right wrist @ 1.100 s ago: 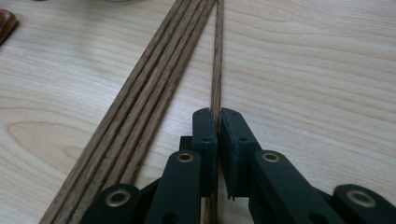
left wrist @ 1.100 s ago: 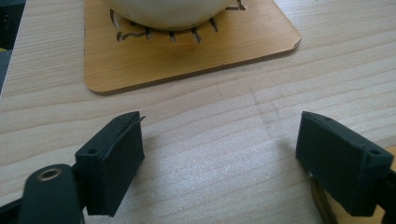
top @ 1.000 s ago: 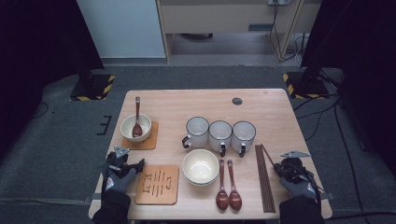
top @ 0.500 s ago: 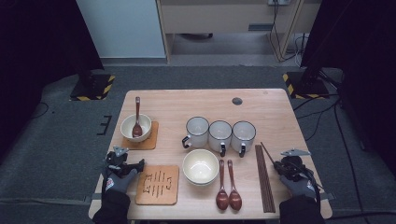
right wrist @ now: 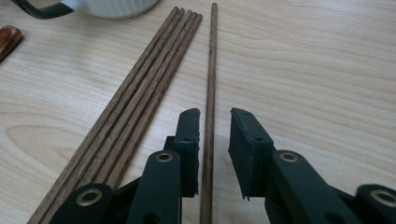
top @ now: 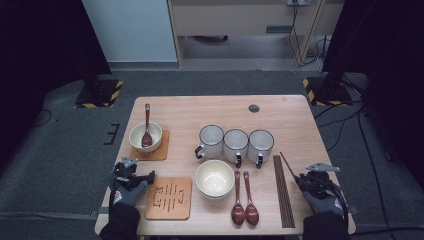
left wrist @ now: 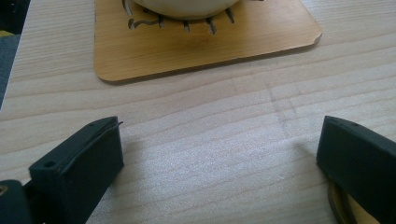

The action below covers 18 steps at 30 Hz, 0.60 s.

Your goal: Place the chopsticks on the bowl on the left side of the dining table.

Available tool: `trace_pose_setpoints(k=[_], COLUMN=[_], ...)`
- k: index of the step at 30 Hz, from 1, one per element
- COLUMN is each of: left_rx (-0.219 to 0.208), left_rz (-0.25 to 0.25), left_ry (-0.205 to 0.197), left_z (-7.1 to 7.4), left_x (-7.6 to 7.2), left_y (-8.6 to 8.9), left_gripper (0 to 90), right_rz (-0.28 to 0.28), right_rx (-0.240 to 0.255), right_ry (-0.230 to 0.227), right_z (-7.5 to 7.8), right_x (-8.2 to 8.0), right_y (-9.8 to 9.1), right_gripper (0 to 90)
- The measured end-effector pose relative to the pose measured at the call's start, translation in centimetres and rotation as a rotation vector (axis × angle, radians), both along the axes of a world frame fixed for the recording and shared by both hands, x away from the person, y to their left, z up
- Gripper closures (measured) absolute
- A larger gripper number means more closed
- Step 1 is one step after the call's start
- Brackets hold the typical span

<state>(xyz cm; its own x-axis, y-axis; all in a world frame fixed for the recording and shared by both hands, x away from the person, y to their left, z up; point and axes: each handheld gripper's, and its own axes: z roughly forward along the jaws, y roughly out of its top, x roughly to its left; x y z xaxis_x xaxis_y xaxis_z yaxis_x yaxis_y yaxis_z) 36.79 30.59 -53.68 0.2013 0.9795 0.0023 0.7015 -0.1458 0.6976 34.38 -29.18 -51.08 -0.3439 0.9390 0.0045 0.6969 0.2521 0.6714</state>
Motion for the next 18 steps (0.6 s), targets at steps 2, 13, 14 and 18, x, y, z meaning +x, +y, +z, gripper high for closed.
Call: trace_pose_setpoints(k=[2,13,14,18], left_rx=[-0.001,-0.001,-0.001,-0.001], left_rz=[-0.001,0.0,0.0,0.0], left_ry=[0.0,-0.001,-0.001,-0.001], left_z=[0.0,0.0,0.0,0.0], left_x=[0.0,0.0,0.0,0.0], left_y=[0.0,0.0,0.0,0.0], left_gripper=[0.0,0.0,0.0,0.0], right_rz=[0.002,-0.008,-0.011,-0.008], right_rx=[0.002,-0.014,-0.011,-0.02], right_ry=[-0.002,0.033,0.038,0.05], right_z=[0.1,-0.3,-0.3,-0.5], right_x=[-0.3,-1.3,-1.3,-1.2], right_y=[-0.2,-0.7,-0.7,-0.6], right_gripper=[72.7,75.1,75.1,76.5])
